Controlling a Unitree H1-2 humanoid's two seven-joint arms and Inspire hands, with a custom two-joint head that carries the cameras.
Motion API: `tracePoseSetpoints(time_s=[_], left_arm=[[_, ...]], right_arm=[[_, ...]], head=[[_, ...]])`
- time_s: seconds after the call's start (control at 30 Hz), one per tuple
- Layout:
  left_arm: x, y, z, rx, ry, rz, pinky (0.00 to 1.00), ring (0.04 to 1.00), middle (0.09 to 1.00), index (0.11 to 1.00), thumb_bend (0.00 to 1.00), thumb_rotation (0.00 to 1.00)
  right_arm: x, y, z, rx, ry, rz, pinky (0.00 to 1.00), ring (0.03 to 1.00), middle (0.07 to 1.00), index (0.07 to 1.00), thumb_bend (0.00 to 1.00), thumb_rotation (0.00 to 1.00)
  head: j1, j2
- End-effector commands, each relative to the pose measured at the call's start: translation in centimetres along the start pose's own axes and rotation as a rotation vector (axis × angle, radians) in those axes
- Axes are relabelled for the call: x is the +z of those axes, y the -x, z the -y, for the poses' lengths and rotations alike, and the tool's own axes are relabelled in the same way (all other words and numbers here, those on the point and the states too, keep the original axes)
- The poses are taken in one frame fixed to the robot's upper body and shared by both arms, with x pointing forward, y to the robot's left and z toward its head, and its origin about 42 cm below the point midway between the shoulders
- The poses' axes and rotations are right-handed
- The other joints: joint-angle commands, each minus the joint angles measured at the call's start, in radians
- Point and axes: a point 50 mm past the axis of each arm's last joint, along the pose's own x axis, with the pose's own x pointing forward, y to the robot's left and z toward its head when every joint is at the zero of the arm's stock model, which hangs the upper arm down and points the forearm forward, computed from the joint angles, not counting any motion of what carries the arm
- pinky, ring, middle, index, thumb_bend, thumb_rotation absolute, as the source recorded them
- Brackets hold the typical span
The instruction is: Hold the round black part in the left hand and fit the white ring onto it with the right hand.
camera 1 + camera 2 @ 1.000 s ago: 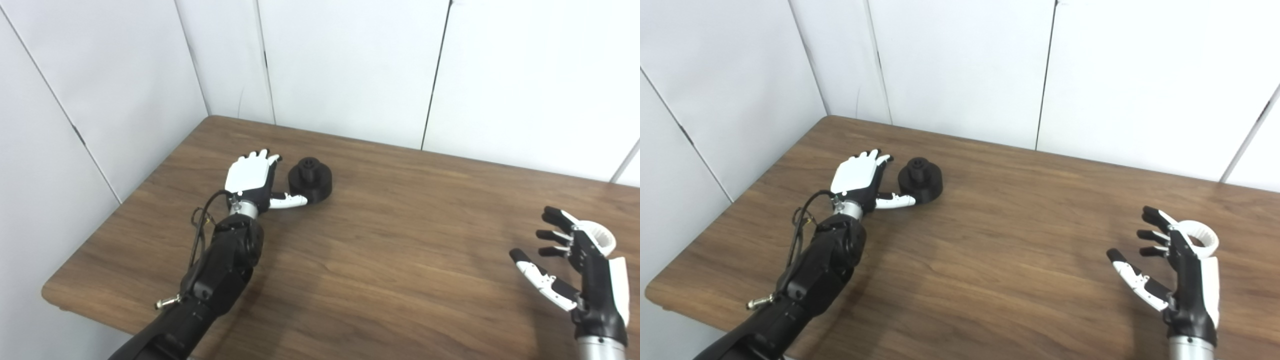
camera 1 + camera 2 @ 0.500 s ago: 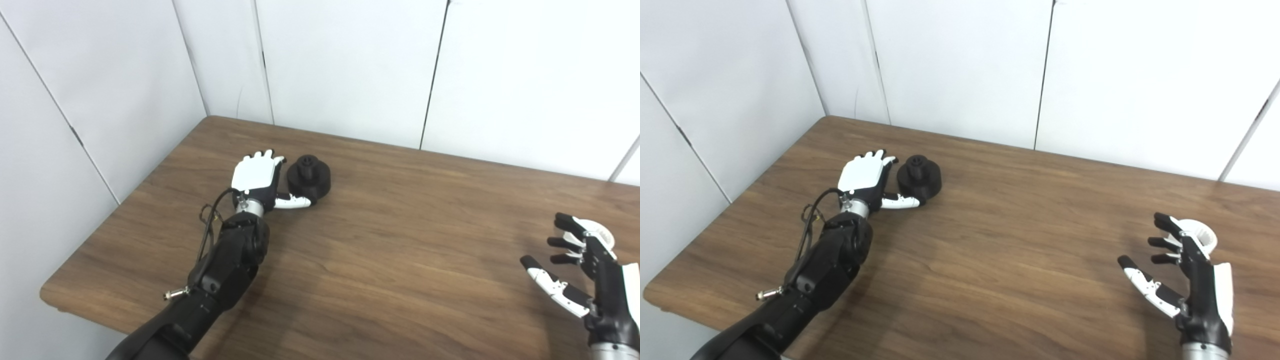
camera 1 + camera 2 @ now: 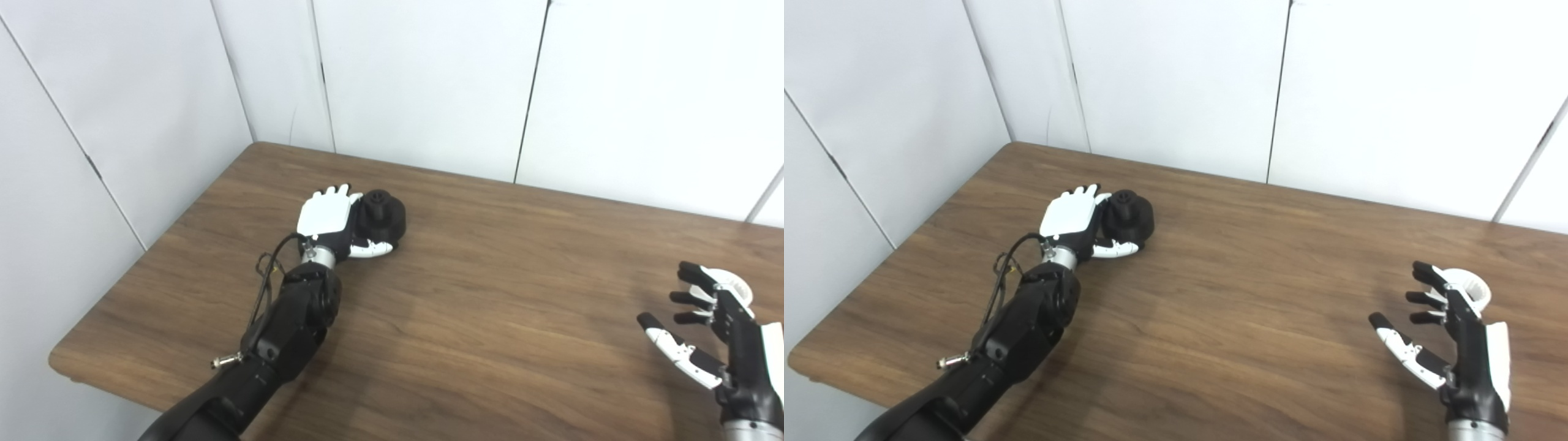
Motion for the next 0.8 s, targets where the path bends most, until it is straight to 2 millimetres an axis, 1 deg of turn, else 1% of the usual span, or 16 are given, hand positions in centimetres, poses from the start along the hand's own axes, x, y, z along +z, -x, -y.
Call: tracePoseSetpoints(time_s=[0.0,0.03,0.1,0.13,0.2,0.6,0.77], left_arm=[[1.2,-1.35,-2.24,0.1,0.072,0.027,1.0,1.0,1.0,0.807,0.99,0.56],[1.21,-1.37,-2.18,0.115,0.11,0.022,1.0,1.0,1.0,0.761,0.95,0.47],[1.12,-1.47,-1.97,0.141,0.152,0.016,1.0,1.0,1.0,0.712,0.89,0.37],[1.06,-1.53,-1.87,0.152,0.158,0.015,1.0,1.0,1.0,0.694,0.87,0.33],[0.98,-1.59,-1.71,0.164,0.162,0.012,1.0,1.0,1.0,0.673,0.85,0.29],[1.32,-1.65,-1.38,0.186,0.177,0.018,1.0,1.0,1.0,0.625,0.85,0.27],[1.38,-1.67,-1.43,0.19,0.183,0.021,1.0,1.0,1.0,0.618,0.85,0.26]], right_arm=[[-0.65,0.48,1.42,-0.008,0.056,0.001,0.55,0.687,0.796,0.788,0.61,0.21],[-0.63,0.5,1.43,-0.009,0.059,0.0,0.55,0.685,0.794,0.788,0.61,0.21],[-0.6,0.54,1.47,-0.01,0.064,-0.002,0.55,0.684,0.794,0.788,0.61,0.21],[-0.55,0.56,1.5,-0.011,0.066,-0.005,0.55,0.684,0.793,0.787,0.61,0.2],[-0.47,0.6,1.59,-0.012,0.064,-0.005,0.55,0.684,0.793,0.786,0.61,0.18],[-0.45,0.51,1.84,-0.012,0.054,-0.009,0.56,0.694,0.8,0.789,0.6,0.17],[-0.49,0.34,1.93,-0.013,0.066,-0.003,0.55,0.686,0.796,0.789,0.6,0.19]], head=[[0.001,0.001],[0.001,0.002],[-0.001,0.003],[-0.002,0.004],[-0.004,0.006],[-0.002,0.011],[-0.002,0.012]])
